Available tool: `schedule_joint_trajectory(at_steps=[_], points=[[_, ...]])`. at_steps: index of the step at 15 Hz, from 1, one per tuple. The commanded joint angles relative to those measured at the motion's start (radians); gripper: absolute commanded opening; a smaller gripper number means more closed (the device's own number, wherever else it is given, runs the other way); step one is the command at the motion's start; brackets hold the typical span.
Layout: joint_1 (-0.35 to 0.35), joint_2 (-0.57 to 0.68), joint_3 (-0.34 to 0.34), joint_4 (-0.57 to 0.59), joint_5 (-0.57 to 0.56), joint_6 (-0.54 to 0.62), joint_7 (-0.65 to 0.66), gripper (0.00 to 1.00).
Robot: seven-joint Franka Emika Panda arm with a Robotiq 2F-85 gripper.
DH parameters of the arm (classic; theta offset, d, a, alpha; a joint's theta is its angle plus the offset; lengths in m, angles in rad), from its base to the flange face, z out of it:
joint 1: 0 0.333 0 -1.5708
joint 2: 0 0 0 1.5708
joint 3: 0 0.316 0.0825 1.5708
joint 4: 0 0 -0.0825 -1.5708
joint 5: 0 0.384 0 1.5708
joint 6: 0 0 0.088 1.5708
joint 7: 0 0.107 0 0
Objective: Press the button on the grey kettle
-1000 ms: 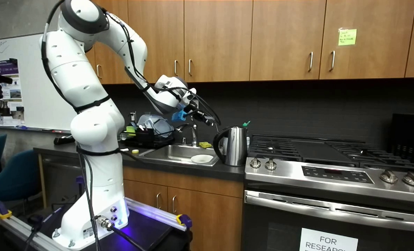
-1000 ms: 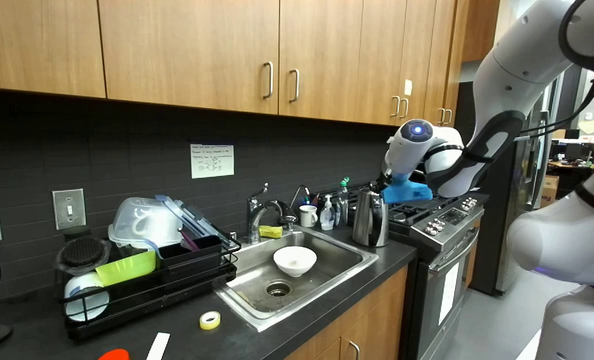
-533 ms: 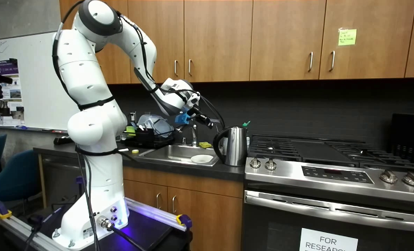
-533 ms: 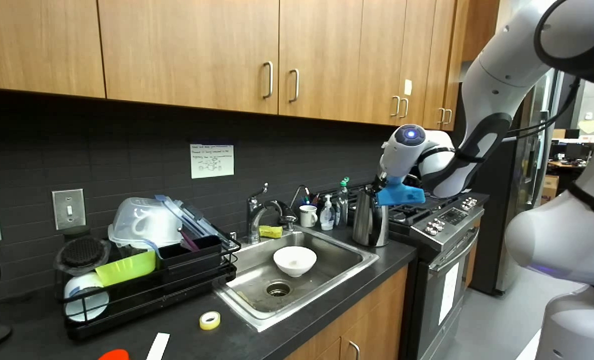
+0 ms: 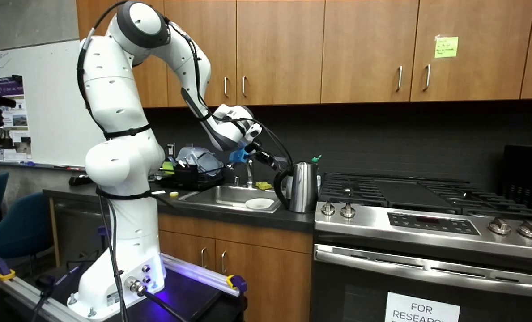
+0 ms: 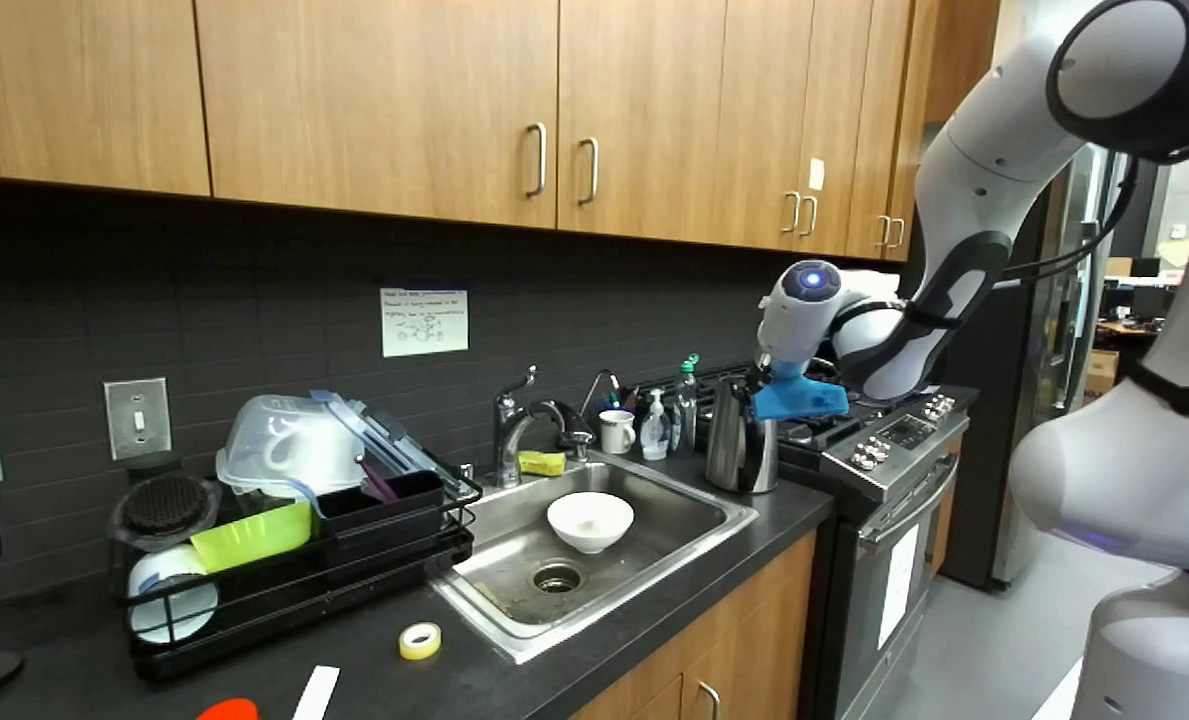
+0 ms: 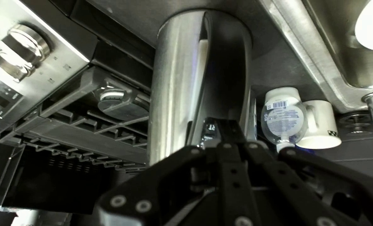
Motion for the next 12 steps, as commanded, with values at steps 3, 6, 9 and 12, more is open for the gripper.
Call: schedule_joint_trajectory(at_steps=[3, 6, 9, 12], points=[[-0.031, 0.047, 0.002, 0.015, -0.047, -0.039, 0.036, 0.00], [-0.036, 0.048, 0.001, 0.019, -0.062, -0.037, 0.044, 0.00], [-0.033, 0.044, 0.000, 0.024, -0.064, -0.037, 0.047, 0.00], [-0.032, 0.040, 0.000, 0.030, -0.064, -0.034, 0.046, 0.00]])
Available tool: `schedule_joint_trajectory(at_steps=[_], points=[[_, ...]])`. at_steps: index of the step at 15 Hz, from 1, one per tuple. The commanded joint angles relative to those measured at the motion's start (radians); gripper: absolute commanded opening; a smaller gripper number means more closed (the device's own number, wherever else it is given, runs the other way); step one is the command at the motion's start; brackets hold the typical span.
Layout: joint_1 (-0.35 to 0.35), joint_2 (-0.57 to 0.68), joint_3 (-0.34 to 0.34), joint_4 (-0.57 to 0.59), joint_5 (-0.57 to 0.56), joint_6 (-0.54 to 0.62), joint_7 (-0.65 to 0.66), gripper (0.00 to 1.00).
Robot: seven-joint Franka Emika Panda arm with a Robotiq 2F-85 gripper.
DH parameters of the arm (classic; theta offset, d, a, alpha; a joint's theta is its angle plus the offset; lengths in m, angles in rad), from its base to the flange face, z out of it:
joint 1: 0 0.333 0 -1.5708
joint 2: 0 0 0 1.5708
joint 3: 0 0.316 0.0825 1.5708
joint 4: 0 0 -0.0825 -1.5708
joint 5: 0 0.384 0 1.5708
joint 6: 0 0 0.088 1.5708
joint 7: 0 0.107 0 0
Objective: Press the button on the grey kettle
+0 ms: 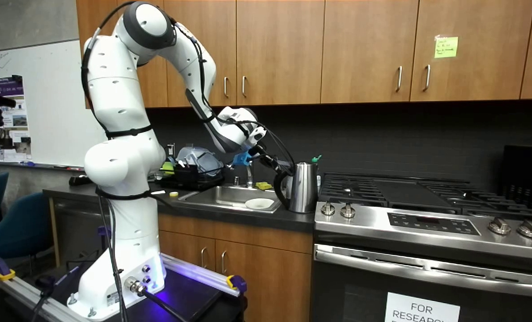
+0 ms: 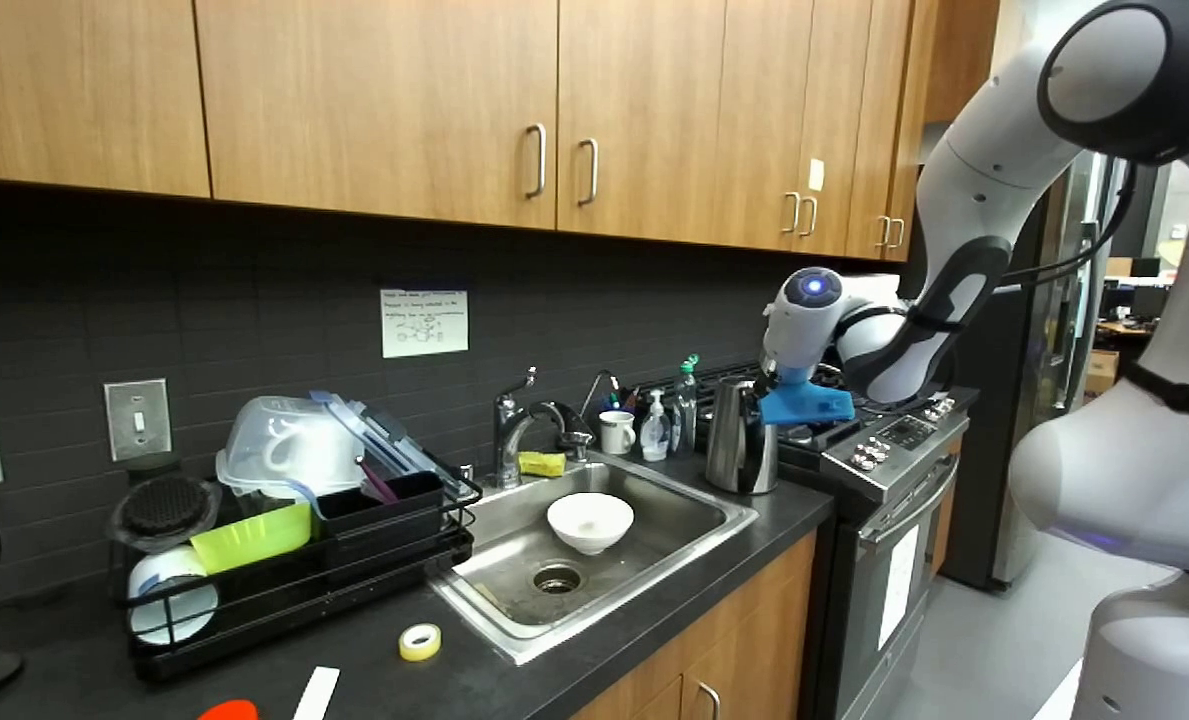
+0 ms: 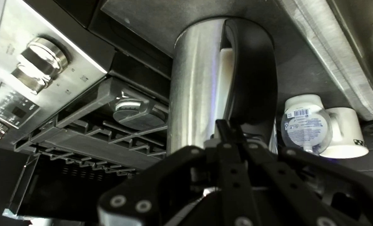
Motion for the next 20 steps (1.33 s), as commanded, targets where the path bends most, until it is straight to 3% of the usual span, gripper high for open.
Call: schedule_joint_trajectory(at_steps=[1, 20], points=[[-0.009, -0.001, 0.005, 0.024, -0.048, -0.001, 0.037, 0.00], [-0.004, 0.097, 0.014, 0.113, -0.366, -0.003, 0.322, 0.00]])
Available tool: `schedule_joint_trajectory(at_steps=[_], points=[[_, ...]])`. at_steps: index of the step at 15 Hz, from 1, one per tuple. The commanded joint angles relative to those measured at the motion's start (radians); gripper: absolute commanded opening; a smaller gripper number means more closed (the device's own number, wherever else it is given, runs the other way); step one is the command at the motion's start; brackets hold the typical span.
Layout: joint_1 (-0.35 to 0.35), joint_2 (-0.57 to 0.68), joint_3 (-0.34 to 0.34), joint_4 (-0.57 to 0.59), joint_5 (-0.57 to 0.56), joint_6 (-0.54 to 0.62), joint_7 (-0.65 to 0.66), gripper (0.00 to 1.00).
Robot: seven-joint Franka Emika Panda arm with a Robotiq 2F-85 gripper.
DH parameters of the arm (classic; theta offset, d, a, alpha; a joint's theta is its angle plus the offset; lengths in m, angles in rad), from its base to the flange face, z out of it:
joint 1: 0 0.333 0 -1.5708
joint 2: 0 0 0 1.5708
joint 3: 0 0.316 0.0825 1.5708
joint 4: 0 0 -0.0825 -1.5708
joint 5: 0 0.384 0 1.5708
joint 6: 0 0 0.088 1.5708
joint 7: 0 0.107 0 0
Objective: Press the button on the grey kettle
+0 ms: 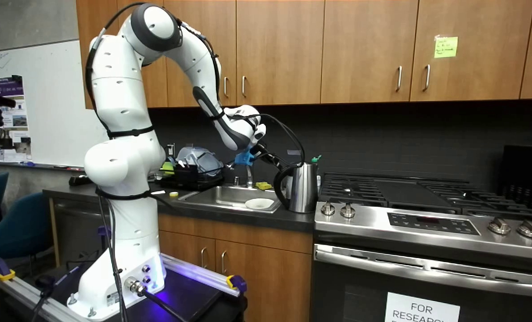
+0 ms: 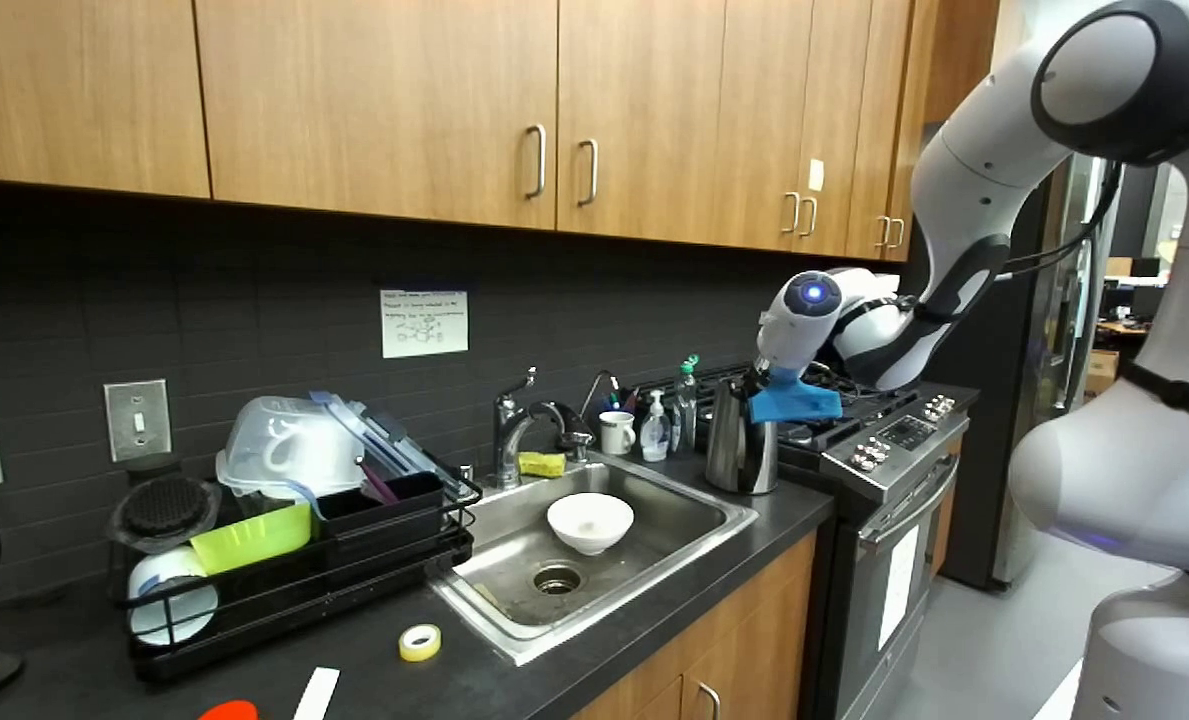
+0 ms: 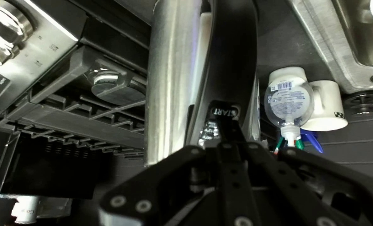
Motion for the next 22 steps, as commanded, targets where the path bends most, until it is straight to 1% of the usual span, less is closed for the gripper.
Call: schedule_joint_trajectory(at_steps=[1, 5, 14, 17, 19, 20, 21, 22], points=[[-0.005, 0.049, -0.002, 0.032, -0.072, -0.003, 0.063, 0.00], [-0.006, 0.064, -0.004, 0.041, -0.097, -0.006, 0.090, 0.00], [-0.010, 0.082, -0.009, 0.039, -0.115, -0.007, 0.150, 0.00], [-0.006, 0.060, -0.005, 0.033, -0.105, -0.006, 0.148, 0.00], [-0.005, 0.059, -0.005, 0.027, -0.076, 0.003, 0.126, 0.00], [-0.005, 0.063, -0.005, 0.025, -0.057, 0.001, 0.123, 0.25], [-0.005, 0.065, -0.005, 0.023, -0.045, 0.000, 0.116, 0.26], [-0.004, 0.068, -0.005, 0.020, -0.032, 0.009, 0.113, 0.32]])
